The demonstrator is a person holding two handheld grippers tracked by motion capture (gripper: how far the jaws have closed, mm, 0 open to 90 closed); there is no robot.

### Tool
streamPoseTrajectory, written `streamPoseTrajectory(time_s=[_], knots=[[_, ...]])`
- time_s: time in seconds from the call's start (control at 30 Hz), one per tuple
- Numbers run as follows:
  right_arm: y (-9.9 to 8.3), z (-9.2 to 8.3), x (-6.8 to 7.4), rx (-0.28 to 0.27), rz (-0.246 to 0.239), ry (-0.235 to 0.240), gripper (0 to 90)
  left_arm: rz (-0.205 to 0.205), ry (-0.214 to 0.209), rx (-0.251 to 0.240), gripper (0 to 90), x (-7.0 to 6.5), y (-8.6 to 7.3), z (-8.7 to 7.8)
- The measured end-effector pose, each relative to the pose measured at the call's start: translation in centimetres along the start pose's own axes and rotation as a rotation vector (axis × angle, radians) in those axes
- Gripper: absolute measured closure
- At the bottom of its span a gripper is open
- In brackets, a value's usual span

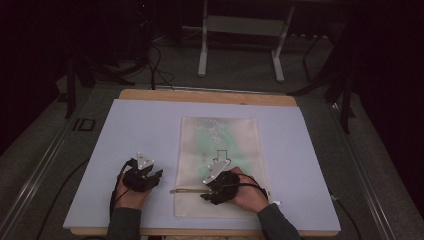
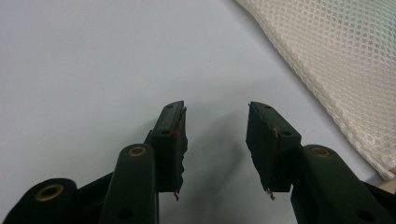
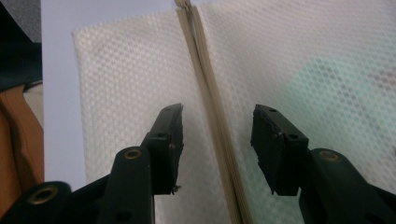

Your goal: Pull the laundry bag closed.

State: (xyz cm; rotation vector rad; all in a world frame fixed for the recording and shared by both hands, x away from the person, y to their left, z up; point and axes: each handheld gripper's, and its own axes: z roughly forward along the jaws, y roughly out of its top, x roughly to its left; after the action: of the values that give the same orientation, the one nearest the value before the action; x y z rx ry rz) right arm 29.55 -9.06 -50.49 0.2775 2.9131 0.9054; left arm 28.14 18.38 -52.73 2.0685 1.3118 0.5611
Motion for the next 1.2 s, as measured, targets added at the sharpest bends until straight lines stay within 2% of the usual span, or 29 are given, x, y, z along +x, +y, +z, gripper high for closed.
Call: streamPoseTrajectory(time_s=[0.6, 0.87, 1.03, 1.2], knots=[[3.6, 2.8, 1.0, -0.022, -0.037, 0.06, 53.8, -0.005, -0.004, -0.001, 56.6, 0.0, 0.0, 0.0], [4.4, 3.9, 1.1, -0.011, -0.038, 0.064, 54.2, -0.005, -0.005, -0.001, 56.5, 0.0, 0.0, 0.1], [4.6, 4.0, 1.1, -0.015, -0.034, 0.065, 54.4, -0.005, -0.006, 0.001, 56.4, 0.0, 0.0, 0.1], [5.4, 4.5, 1.3, -0.025, -0.044, 0.059, 58.0, -0.006, -0.006, 0.0, 56.4, 0.0, 0.0, 0.1]])
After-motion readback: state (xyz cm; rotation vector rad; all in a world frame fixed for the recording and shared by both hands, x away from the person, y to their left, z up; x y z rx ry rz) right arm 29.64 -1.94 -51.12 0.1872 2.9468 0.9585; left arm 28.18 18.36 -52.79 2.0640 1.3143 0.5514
